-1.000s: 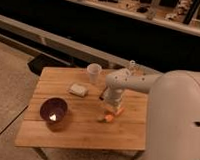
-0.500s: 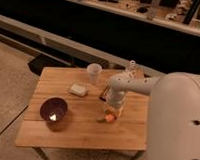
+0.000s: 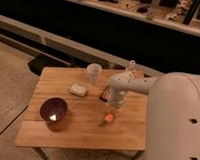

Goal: Place the pepper in the ceramic cup

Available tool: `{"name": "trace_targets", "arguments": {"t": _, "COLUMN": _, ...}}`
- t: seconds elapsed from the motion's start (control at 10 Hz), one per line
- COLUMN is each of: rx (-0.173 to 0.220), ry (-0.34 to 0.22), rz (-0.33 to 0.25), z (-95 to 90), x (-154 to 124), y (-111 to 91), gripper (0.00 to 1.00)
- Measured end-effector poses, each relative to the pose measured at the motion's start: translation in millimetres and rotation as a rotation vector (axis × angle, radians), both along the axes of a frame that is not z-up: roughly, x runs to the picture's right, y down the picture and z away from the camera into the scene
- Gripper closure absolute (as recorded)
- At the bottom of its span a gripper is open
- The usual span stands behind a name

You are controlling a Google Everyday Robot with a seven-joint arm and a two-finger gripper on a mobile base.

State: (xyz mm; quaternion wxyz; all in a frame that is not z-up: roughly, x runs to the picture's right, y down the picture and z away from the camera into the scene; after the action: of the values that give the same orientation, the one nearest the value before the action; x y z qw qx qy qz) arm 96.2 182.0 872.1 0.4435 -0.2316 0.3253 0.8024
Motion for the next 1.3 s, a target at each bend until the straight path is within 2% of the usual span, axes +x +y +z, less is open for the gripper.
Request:
{"name": "trace_targets", "arguments": {"t": 0.1, "rx": 0.003, "ry": -0.001, "rz": -0.003, "z": 0.6, "x": 0.6, "y": -1.0, "gripper": 0.92}}
{"name": "trace_targets", "arguments": {"t": 0.3, "rx": 0.011, "ry": -0.004, "rz": -0.01, "z": 0.5, "x": 0.8, "y": -3.8, "gripper": 1.0}}
{"name": "trace_targets", "arguments": {"t": 0.7, "rx": 0.064, "ry": -0.015, "rz": -0.075, "z": -4.9, "x": -3.1, "y": -30.9, "gripper": 1.0}}
{"name": "trace_targets", "arguments": {"t": 1.0, "rx": 0.119, "ry": -0.032, "rz": -0.133, "z": -15.9, "x": -11.6, "y": -64.4, "gripper": 1.0}}
{"name": "trace_targets", "arguments": {"t": 1.1, "rx": 0.149, "ry": -0.041, "rz": -0.169, "z": -23.2, "x": -16.4, "y": -86.6, "gripper": 1.0}}
{"name": "trace_targets", "arguments": {"t": 1.3, "rx": 0.182, "ry": -0.05, "rz": -0.215, "z": -30.8, "x": -20.7, "y": -114.1, "gripper": 1.0}}
